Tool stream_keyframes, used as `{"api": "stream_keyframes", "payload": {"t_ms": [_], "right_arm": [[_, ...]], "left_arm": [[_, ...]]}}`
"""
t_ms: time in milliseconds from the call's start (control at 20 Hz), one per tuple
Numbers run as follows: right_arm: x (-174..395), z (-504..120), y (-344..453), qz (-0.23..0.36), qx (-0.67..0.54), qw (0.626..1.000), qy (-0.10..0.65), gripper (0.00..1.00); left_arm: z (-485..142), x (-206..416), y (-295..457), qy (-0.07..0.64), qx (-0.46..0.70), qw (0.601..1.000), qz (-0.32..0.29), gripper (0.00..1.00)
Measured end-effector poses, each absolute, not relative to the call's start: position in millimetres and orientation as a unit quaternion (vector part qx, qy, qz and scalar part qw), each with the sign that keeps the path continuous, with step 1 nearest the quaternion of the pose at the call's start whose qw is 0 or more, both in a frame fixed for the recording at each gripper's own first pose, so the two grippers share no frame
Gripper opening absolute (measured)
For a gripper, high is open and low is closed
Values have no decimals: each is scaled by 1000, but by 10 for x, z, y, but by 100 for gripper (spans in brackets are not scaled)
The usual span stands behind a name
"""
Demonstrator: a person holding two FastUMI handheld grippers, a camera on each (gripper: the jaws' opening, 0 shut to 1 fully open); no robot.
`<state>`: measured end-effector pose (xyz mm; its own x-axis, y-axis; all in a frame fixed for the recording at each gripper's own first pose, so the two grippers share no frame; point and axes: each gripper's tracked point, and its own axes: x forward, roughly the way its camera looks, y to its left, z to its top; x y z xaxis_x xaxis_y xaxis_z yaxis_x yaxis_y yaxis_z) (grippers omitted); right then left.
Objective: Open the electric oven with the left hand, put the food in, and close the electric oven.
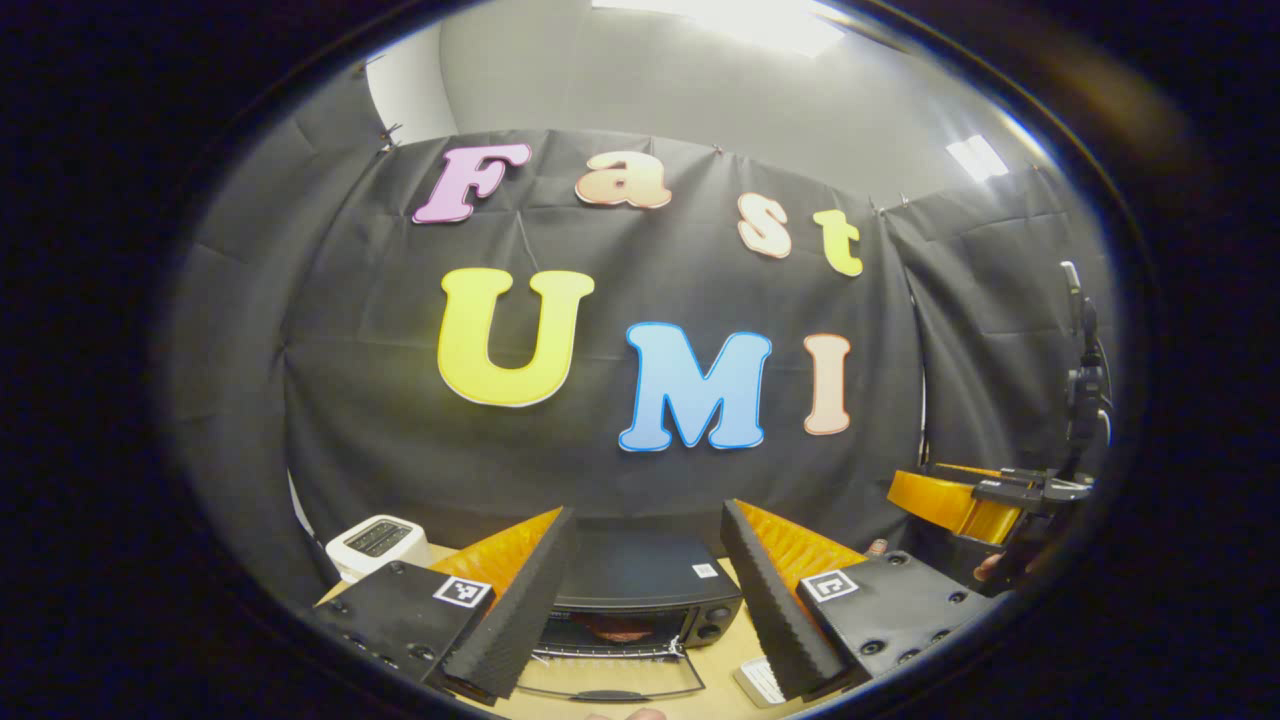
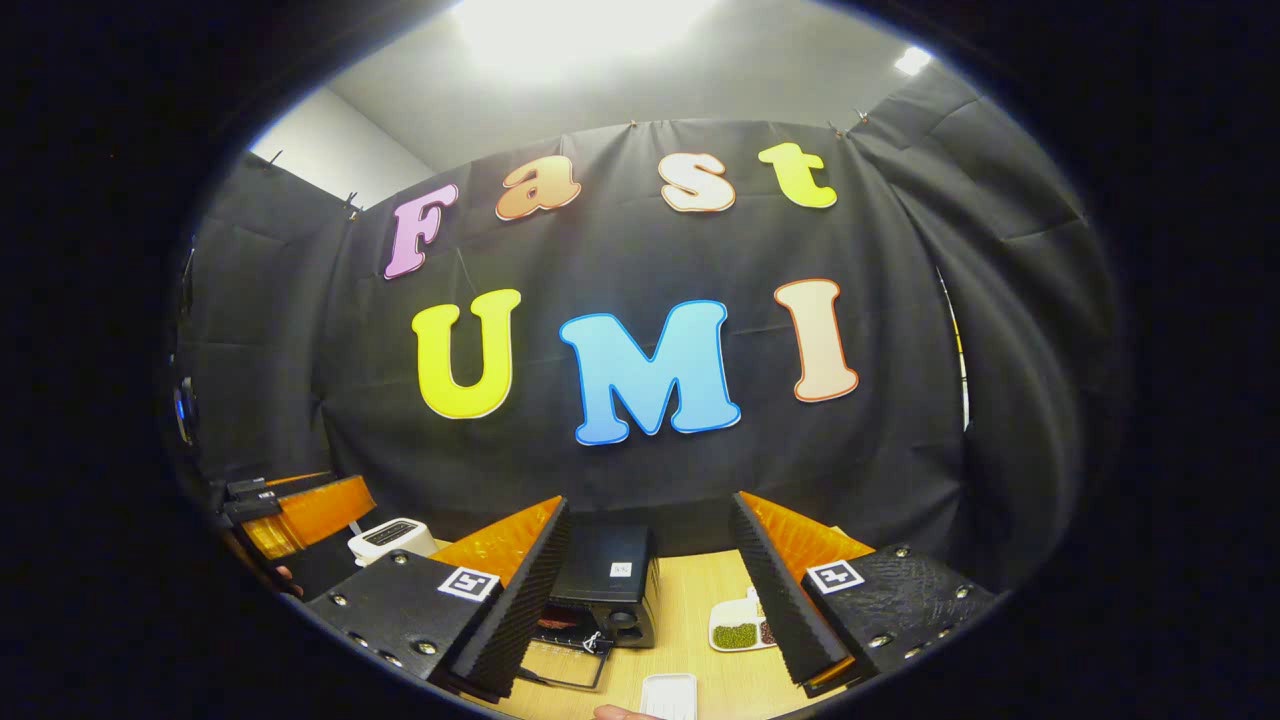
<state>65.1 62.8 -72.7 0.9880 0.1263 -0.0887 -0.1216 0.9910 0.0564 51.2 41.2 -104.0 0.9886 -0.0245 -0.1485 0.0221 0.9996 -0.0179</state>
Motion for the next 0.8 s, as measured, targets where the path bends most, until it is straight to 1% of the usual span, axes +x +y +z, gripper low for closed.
{"api": "stream_keyframes", "payload": {"t_ms": [50, 100, 250, 300, 350, 400, 450, 500, 550, 600, 650, 700, 750, 800], "right_arm": [[655, -739, 607, 64, 28, 996, 49, 100], [660, -753, 589, 65, 29, 996, 51, 96], [669, -779, 482, 64, 29, 996, 57, 96], [652, -796, 455, 65, 33, 996, 60, 96], [628, -807, 430, 65, 38, 995, 64, 96], [628, -825, 417, 66, 41, 995, 66, 96], [643, -840, 395, 66, 44, 994, 69, 96], [651, -858, 382, 65, 47, 994, 70, 96], [654, -864, 365, 65, 49, 994, 72, 96], [644, -878, 372, 66, 48, 994, 73, 96], [640, -905, 359, 65, 45, 994, 76, 96], [642, -943, 337, 66, 43, 994, 77, 96], [617, -956, 308, 64, 41, 994, 79, 96], [624, -974, 275, 62, 39, 994, 80, 96]], "left_arm": [[-1096, 505, 374, 82, -9, 997, -11, 98], [-1170, 498, 341, 90, -9, 996, -9, 98], [-1379, 490, 289, 116, -9, 993, -7, 100], [-1492, 490, 273, 130, -17, 991, -8, 93], [-1623, 482, 227, 147, -27, 989, -13, 100], [-1760, 480, 211, 168, -34, 985, -15, 100], [-1917, 461, 234, 188, -37, 981, -13, 93], [-2052, 445, 260, 206, -40, 978, -9, 100], [-2228, 439, 292, 225, -42, 973, -5, 97], [-2379, 419, 317, 244, -41, 969, 0, 97], [-2536, 383, 352, 263, -37, 964, 4, 93], [-2685, 354, 385, 283, -32, 958, 8, 93], [-2834, 319, 402, 306, -28, 952, 12, 97], [-2997, 280, 427, 326, -27, 945, 17, 94]]}}
